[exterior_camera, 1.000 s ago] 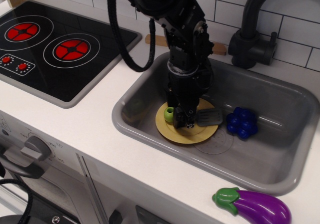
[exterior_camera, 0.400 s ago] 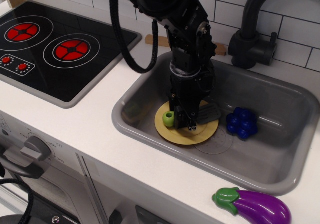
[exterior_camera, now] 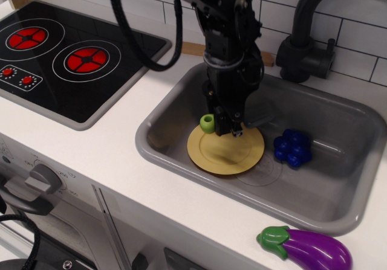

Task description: Take spatula off plate sink

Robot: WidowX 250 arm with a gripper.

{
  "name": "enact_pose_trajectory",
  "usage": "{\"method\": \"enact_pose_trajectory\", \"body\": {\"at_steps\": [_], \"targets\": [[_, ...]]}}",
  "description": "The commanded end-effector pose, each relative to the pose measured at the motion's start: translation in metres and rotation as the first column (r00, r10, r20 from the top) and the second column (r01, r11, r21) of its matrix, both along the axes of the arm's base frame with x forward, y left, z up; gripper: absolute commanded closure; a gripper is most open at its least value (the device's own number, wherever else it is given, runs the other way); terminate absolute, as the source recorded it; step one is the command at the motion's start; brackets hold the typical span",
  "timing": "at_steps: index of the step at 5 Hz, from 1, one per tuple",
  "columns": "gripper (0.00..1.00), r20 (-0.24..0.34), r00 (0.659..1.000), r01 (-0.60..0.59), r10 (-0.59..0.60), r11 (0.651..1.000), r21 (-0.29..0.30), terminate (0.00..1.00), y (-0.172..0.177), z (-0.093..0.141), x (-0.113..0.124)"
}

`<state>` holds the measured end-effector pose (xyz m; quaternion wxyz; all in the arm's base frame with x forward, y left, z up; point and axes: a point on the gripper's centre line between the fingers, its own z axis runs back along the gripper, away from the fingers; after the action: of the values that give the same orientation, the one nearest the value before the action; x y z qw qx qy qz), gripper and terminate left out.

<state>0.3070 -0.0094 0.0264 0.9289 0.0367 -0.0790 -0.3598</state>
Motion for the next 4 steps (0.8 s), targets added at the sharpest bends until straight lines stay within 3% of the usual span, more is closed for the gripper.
{"method": "enact_pose_trajectory", "body": {"at_steps": [1, 2, 4], "targets": [[1.0, 0.005, 0.998, 0.056, -0.055, 0.998, -0.024, 0.0, -0.02, 0.021, -0.007], [1.0, -0.033, 0.995, 0.092, -0.093, 0.995, -0.025, 0.0, -0.043, 0.007, -0.021], [1.0, -0.02, 0.988, 0.151, -0.152, 0.986, -0.067, 0.0, -0.087, -0.009, -0.036]]}}
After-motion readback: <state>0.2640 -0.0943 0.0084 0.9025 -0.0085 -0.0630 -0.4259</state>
